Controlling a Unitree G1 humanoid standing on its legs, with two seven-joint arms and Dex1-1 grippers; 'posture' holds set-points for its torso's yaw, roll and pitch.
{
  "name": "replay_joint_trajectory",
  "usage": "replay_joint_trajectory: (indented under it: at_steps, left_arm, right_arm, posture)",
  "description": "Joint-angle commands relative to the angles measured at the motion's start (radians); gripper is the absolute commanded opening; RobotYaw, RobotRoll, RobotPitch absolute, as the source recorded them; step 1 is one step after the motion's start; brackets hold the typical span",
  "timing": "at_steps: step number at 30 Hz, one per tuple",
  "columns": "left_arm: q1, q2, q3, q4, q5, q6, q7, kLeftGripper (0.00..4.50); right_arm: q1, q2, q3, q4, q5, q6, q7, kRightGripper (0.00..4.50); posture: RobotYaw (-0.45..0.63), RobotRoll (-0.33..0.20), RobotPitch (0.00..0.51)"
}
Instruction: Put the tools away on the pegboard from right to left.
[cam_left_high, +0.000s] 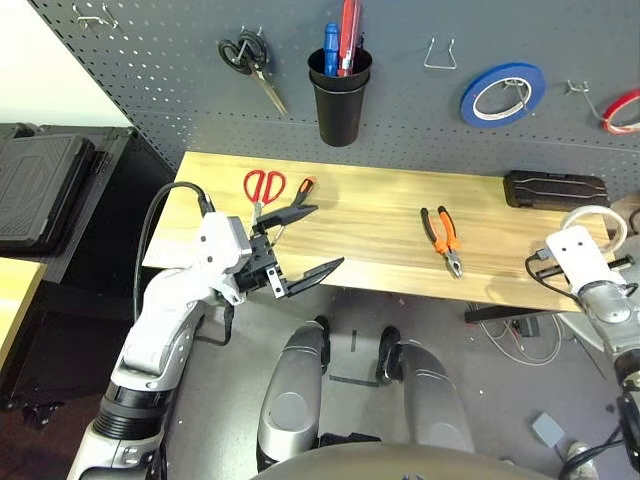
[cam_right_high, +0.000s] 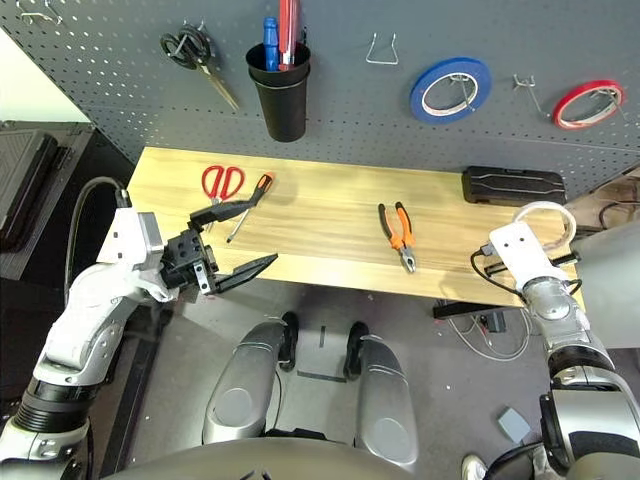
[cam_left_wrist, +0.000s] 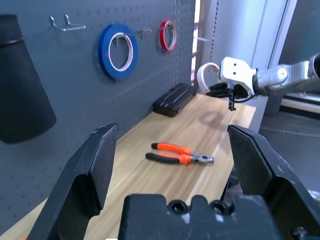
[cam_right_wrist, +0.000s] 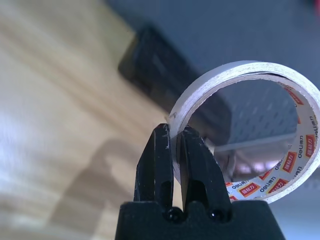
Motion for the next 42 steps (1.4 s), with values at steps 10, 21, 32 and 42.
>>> replay_joint_trajectory:
  at_steps: [10,21,32,42]
  left_arm:
    - [-0.010,-0.027,-0.002,-0.070,-0.069,0.042,0.041,4.50]
    - [-0.043,-0.032,-0.013,-0.086,-0.104,0.072,0.045,4.50]
    - [-0.058,-0.037,-0.030,-0.067,-0.090,0.065,0.038,4.50]
    - [-0.063,-0.038,-0.036,-0.059,-0.081,0.062,0.037,4.50]
  right_arm:
    - [-0.023,-0.001,-0.016,-0.004,0.001,-0.233,-0.015,0.03]
    - [-0.059,-0.014,-0.002,0.002,-0.092,-0.289,-0.172,0.03]
    - [-0.129,-0.010,0.005,0.007,-0.124,-0.320,-0.231,0.03]
    - [-0.272,0.021,0.016,0.038,-0.090,-0.221,-0.136,0.03]
  posture:
    - [0.31,0.000,0.236]
    - [0.30,0.000,0.231]
    - [0.30,0.000,0.225]
    - [0.30,0.000,0.220]
